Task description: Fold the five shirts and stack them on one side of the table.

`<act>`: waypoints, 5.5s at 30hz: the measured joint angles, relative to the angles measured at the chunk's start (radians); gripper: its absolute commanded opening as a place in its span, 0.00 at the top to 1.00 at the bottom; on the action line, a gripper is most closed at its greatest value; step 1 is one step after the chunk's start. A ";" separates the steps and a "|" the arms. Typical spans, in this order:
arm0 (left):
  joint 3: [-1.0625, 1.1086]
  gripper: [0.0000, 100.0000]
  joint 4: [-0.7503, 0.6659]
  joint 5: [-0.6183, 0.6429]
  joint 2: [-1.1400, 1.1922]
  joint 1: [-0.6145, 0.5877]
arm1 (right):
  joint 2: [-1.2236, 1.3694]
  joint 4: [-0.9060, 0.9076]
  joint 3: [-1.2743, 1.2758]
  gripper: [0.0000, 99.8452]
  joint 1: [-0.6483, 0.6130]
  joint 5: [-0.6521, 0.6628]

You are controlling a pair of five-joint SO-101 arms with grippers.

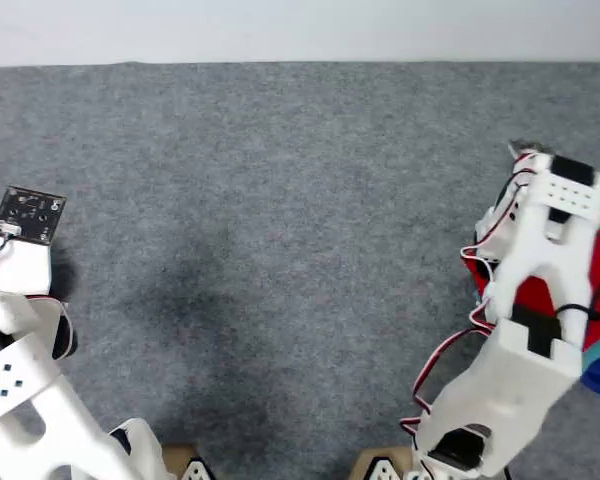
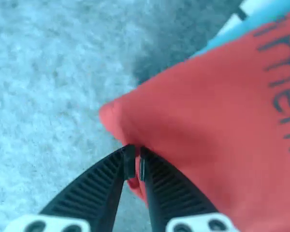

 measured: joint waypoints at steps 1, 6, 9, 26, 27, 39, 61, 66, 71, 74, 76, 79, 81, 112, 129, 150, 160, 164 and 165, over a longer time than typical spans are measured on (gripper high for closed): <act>0.000 0.99 0.000 0.000 0.000 0.000 | 0.000 0.006 -0.002 0.96 -0.009 -0.002; 0.000 0.99 0.000 0.000 0.000 0.000 | -0.055 0.121 -0.095 0.96 -0.055 -0.005; -0.014 0.99 0.000 0.000 -0.025 0.000 | -0.137 0.181 -0.149 0.96 -0.063 -0.005; 0.080 0.78 -0.224 -0.238 -0.055 -0.229 | -0.448 0.190 0.241 0.96 -0.043 -0.005; 0.121 0.78 -0.287 -0.272 -0.055 -0.250 | -0.448 0.190 0.267 0.96 -0.037 -0.005; 0.686 0.78 -0.996 -0.463 -0.029 -0.287 | -0.448 0.190 0.336 0.96 -0.032 -0.005; 0.226 0.99 -1.109 -0.315 0.790 -0.273 | -0.448 0.190 0.336 0.96 -0.032 -0.005; 0.083 1.00 -0.934 -0.239 0.752 -0.193 | -0.448 0.190 0.336 0.96 -0.032 -0.005; -0.114 1.00 -0.755 -0.009 0.620 -0.060 | -0.448 0.190 0.336 0.96 -0.032 -0.005; -0.258 1.00 -0.646 0.115 0.557 0.061 | -0.448 0.190 0.336 0.96 -0.032 -0.005; -0.359 1.00 -0.572 0.187 0.529 0.160 | -0.448 0.190 0.336 0.96 -0.032 -0.005; -0.517 1.00 -0.468 0.269 0.516 0.334 | -0.448 0.190 0.336 0.96 -0.032 -0.005; -0.624 1.00 -0.405 0.298 0.516 0.457 | -0.468 0.190 0.336 0.96 -0.032 -0.005; -0.539 0.84 -0.265 0.169 0.790 0.126 | -0.578 0.101 0.336 0.96 -0.440 -0.005; -0.540 0.84 -0.109 0.167 0.700 0.058 | -0.005 -0.041 -0.072 0.72 -0.646 0.054; -0.434 0.84 -0.160 0.078 1.030 0.315 | 0.077 0.110 -0.236 0.72 -0.687 0.055; -0.434 0.99 -0.173 0.032 1.065 0.316 | -0.028 0.190 -0.236 0.72 -0.560 0.055; -0.434 0.99 -0.124 -0.061 1.065 0.210 | -0.083 0.190 -0.236 0.72 -0.483 0.055; -0.434 0.99 -0.118 -0.078 1.065 0.176 | -0.092 0.190 -0.236 0.72 -0.466 0.055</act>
